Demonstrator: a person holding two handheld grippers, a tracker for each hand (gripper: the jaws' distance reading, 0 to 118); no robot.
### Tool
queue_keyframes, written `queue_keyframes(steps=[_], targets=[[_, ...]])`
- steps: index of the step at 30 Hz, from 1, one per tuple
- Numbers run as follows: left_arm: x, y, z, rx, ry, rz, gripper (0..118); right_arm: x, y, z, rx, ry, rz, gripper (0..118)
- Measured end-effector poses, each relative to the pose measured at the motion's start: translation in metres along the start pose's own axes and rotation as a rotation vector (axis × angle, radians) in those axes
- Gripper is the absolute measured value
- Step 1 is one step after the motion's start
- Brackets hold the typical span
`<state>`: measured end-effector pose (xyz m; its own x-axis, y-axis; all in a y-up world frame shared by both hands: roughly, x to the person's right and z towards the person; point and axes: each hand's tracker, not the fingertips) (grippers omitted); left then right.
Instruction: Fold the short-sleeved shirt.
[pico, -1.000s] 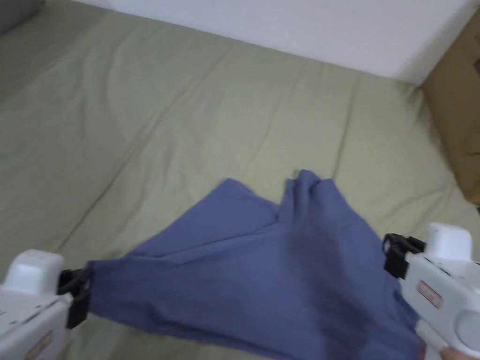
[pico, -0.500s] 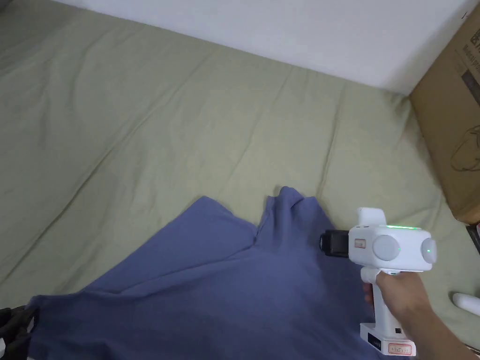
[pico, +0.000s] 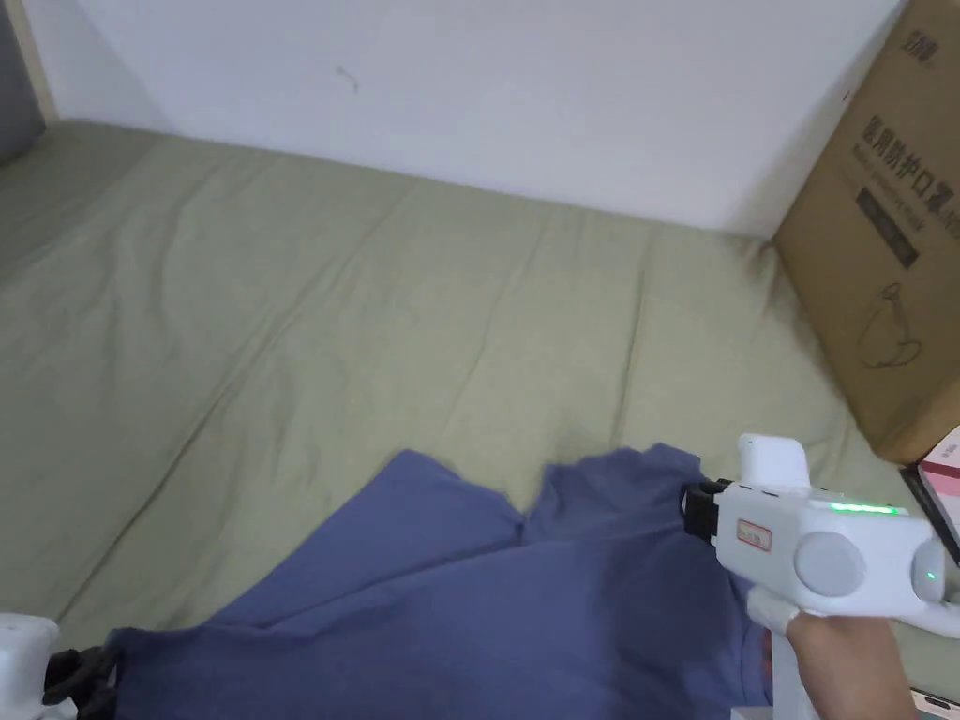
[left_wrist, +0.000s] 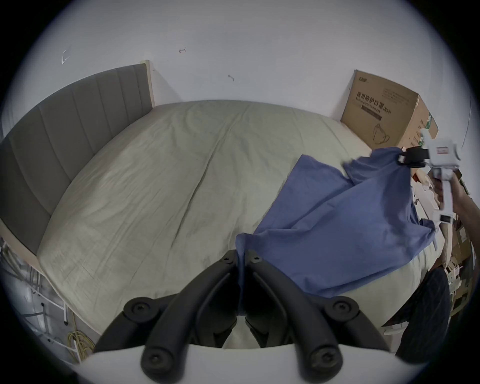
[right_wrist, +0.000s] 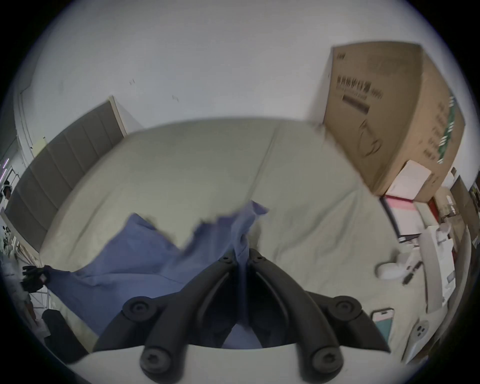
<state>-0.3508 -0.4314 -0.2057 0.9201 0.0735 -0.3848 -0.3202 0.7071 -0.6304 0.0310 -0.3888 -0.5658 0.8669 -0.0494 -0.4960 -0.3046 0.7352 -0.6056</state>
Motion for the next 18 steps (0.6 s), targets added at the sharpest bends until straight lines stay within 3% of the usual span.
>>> queue_keyframes(steps=[5, 10, 18], targets=[[-0.001, 0.011, 0.017, 0.069, -0.015, 0.01, 3, -0.01, -0.011, 0.111, 0.159, -0.002, -0.022, 5], [0.006, 0.059, 0.041, 0.187, -0.07, 0.008, 2, -0.005, -0.012, 0.183, 0.265, -0.018, 0.015, 5], [0.027, 0.192, 0.075, 0.381, -0.081, -0.047, 2, 0.034, 0.083, 0.251, 0.454, -0.033, -0.015, 5]])
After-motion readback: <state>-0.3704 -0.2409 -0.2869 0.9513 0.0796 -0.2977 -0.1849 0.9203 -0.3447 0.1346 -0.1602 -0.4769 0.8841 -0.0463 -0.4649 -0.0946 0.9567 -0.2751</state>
